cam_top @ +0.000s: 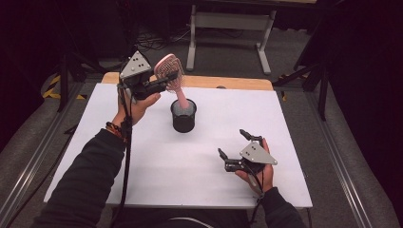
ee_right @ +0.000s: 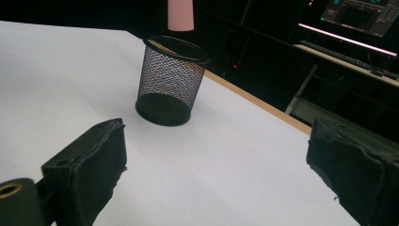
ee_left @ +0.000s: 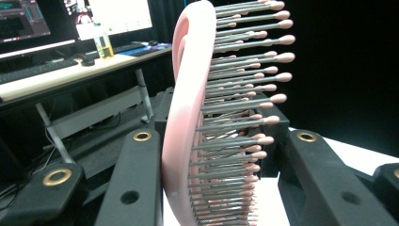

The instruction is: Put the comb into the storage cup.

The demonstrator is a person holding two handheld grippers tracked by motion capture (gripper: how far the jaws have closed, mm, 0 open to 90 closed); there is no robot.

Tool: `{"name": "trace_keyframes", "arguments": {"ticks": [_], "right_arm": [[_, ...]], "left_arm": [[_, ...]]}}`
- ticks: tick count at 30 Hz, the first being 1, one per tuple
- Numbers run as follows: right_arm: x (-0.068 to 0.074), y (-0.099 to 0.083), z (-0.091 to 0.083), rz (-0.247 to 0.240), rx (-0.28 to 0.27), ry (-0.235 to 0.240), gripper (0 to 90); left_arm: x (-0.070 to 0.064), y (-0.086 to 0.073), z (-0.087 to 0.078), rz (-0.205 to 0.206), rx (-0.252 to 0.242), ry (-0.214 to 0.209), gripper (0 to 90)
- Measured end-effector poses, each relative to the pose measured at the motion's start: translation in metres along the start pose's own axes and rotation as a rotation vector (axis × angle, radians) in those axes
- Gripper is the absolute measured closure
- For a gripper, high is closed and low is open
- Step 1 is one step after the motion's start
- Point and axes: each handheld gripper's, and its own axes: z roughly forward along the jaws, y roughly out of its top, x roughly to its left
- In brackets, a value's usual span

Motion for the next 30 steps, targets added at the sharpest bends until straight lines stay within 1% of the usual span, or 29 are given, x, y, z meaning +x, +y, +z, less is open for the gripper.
{"name": "trace_keyframes", "arguments": {"ticks": [2, 4, 5, 10, 12, 14, 16, 20, 21, 24, 30], "right_arm": [[0.001, 0.000, 0.001, -0.002, -0.005, 0.016, 6.0], [0.001, 0.000, 0.001, -0.011, -0.001, 0.020, 6.0], [0.001, 0.000, 0.002, -0.007, -0.004, 0.026, 6.0], [0.001, -0.001, 0.002, 0.000, 0.002, 0.031, 5.7], [0.000, 0.000, 0.001, 0.005, -0.008, 0.028, 5.7], [0.001, 0.000, 0.002, 0.000, -0.006, 0.029, 5.7], [0.001, -0.001, 0.004, -0.001, -0.002, 0.034, 5.7], [0.003, -0.002, 0.005, -0.010, 0.010, 0.042, 5.7], [0.004, -0.002, 0.005, -0.012, 0.011, 0.041, 5.7], [0.004, -0.003, 0.007, -0.011, 0.015, 0.044, 5.7], [0.004, -0.003, 0.007, -0.010, 0.015, 0.046, 5.7]], "left_arm": [[0.001, -0.001, 0.002, -0.002, 0.008, 0.004, 63.1], [0.002, -0.002, 0.005, -0.002, 0.014, 0.008, 63.1], [0.002, -0.003, 0.006, -0.002, 0.015, 0.008, 63.1], [0.003, -0.006, 0.015, 0.006, 0.044, 0.023, 63.1], [0.004, -0.008, 0.018, 0.009, 0.052, 0.031, 63.1], [0.005, -0.010, 0.020, 0.002, 0.054, 0.029, 63.1], [0.006, -0.012, 0.023, 0.000, 0.067, 0.039, 63.1], [0.006, -0.016, 0.027, -0.003, 0.076, 0.038, 63.1], [0.005, -0.018, 0.029, -0.004, 0.084, 0.037, 63.0], [0.005, -0.023, 0.032, -0.005, 0.097, 0.042, 63.1], [0.006, -0.031, 0.037, -0.013, 0.117, 0.036, 63.0]]}}
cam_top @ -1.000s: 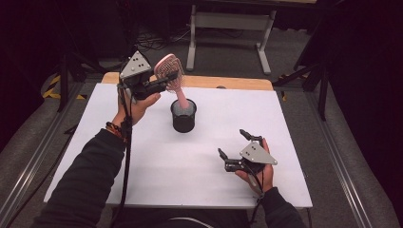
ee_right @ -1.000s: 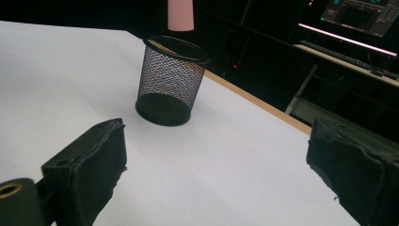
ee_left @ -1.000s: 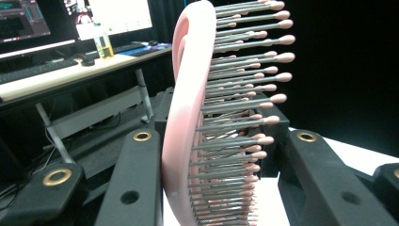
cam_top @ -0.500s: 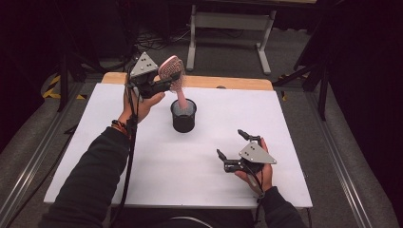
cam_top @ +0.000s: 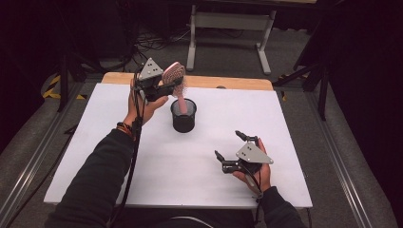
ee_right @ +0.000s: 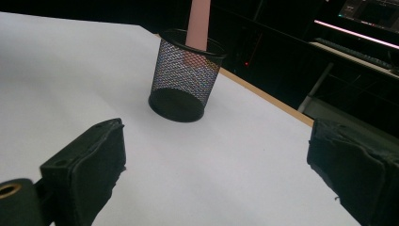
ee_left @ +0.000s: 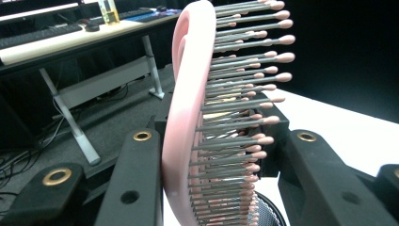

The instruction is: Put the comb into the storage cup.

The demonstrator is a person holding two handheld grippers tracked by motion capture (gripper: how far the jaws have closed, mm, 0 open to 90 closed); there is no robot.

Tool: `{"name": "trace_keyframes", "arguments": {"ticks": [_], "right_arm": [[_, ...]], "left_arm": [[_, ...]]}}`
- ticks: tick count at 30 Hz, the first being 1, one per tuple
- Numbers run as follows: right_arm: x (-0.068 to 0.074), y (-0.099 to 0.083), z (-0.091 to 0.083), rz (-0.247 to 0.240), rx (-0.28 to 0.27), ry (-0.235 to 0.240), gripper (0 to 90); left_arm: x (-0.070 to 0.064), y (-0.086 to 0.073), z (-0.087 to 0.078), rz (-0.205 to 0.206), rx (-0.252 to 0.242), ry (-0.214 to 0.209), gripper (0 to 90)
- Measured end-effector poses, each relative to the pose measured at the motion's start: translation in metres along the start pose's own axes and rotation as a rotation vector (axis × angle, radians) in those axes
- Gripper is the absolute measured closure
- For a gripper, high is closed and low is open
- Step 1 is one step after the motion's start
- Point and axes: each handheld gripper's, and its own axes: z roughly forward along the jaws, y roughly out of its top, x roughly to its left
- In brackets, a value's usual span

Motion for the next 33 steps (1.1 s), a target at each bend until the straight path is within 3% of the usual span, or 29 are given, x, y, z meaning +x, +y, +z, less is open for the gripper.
{"name": "trace_keyframes", "arguments": {"ticks": [33], "right_arm": [[0.001, -0.001, 0.002, -0.006, 0.021, 0.007, 5.8]], "left_arm": [[-0.003, -0.030, 0.015, -0.029, 0.072, -0.035, 62.9]]}}
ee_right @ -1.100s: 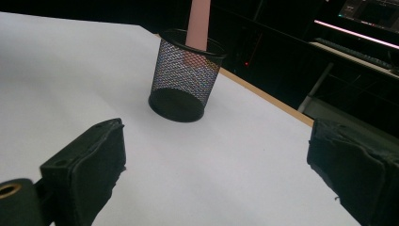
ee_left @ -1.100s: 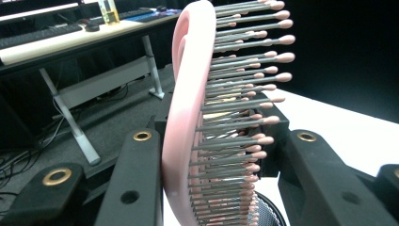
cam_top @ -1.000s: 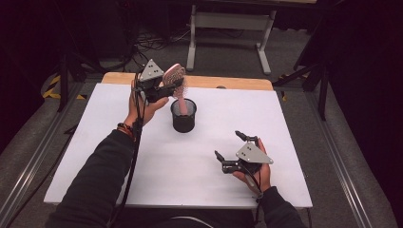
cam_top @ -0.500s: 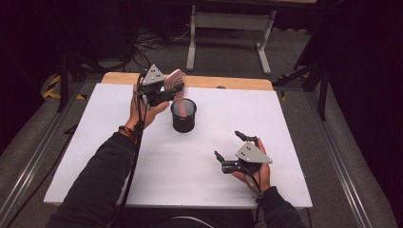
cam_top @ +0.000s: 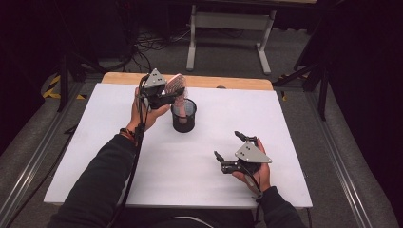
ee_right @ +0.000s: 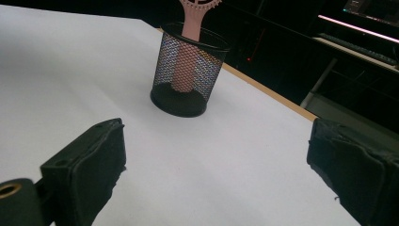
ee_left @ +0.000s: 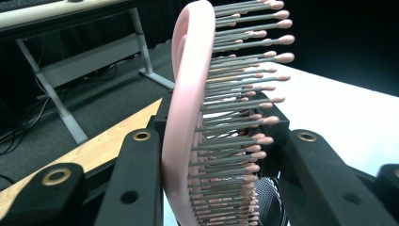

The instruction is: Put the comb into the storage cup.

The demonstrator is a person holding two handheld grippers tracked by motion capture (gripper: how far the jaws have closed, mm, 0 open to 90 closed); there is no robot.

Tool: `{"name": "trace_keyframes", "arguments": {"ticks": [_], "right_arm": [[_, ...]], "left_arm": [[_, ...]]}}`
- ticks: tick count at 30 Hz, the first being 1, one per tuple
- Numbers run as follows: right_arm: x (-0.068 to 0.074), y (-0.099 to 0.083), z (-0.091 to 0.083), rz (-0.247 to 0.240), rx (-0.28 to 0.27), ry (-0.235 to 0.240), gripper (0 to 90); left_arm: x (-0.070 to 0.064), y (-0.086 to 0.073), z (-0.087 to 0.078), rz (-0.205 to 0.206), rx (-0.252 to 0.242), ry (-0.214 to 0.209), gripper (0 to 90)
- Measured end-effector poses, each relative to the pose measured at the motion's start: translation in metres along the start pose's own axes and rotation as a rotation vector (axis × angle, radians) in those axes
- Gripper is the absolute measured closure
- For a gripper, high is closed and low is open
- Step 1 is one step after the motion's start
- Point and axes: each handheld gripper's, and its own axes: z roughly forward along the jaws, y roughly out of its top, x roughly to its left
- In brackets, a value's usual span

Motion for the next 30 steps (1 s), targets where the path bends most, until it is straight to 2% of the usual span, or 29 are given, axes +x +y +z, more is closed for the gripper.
{"name": "trace_keyframes", "arguments": {"ticks": [21, 26, 28, 30], "right_arm": [[0.000, -0.001, 0.001, 0.000, 0.004, -0.001, 6.1], [0.001, 0.000, 0.001, 0.001, 0.005, 0.002, 6.1], [0.001, -0.001, 0.001, 0.002, 0.004, -0.001, 6.2], [0.001, -0.001, 0.001, 0.002, 0.005, -0.002, 6.2]], "left_arm": [[0.002, -0.008, 0.006, -0.024, 0.009, -0.010, 62.6], [0.004, -0.010, 0.007, -0.038, 0.005, -0.002, 61.9], [0.004, -0.011, 0.008, -0.032, 0.010, 0.018, 61.1], [0.007, -0.012, 0.008, -0.043, 0.006, 0.022, 60.7]]}}
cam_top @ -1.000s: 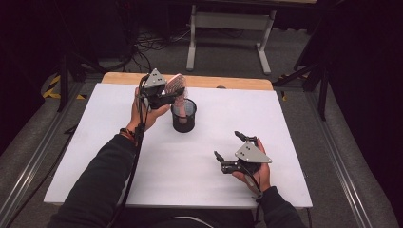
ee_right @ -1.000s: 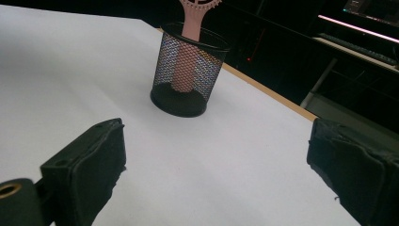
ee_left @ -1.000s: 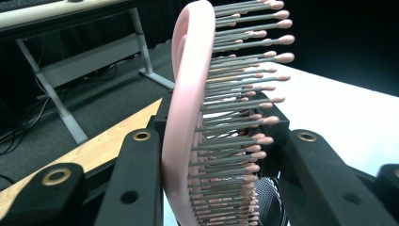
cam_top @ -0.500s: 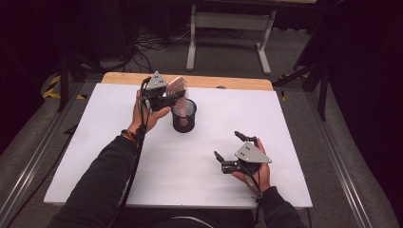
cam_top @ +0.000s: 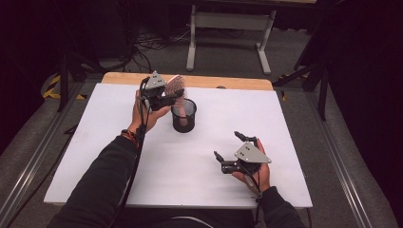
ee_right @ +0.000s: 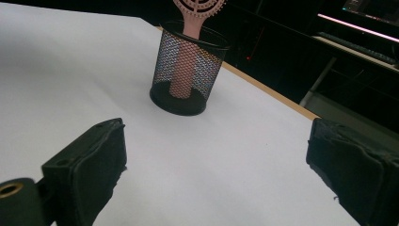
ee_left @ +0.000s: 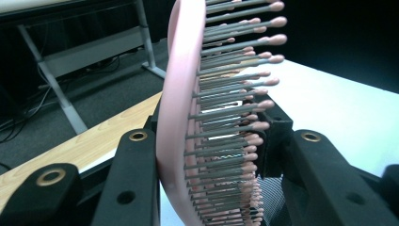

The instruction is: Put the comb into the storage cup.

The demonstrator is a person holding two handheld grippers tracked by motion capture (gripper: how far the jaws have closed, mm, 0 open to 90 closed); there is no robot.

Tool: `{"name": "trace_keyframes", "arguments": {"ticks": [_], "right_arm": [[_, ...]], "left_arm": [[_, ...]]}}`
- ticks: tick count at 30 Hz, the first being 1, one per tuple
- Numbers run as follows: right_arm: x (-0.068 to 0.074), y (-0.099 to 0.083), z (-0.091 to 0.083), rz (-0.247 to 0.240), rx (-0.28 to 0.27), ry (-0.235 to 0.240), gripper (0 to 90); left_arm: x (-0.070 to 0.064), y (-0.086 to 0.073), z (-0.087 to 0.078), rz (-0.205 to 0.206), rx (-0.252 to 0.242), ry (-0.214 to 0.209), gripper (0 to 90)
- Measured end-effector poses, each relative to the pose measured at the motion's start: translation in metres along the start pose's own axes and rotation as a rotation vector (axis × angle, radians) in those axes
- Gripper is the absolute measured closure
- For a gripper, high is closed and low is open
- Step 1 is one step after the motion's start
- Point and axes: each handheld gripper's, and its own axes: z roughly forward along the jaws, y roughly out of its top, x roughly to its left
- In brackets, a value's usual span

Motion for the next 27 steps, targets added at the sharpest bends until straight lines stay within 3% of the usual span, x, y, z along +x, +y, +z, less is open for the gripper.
{"name": "trace_keyframes", "arguments": {"ticks": [12, 27], "right_arm": [[0.003, 0.000, 0.002, -0.017, 0.016, 0.003, 6.3], [0.003, -0.001, 0.003, -0.016, 0.022, 0.007, 6.6]], "left_arm": [[0.019, -0.009, -0.002, -0.049, 0.000, 0.034, 57.5], [0.026, -0.014, -0.002, -0.087, -0.003, 0.060, 55.9]]}}
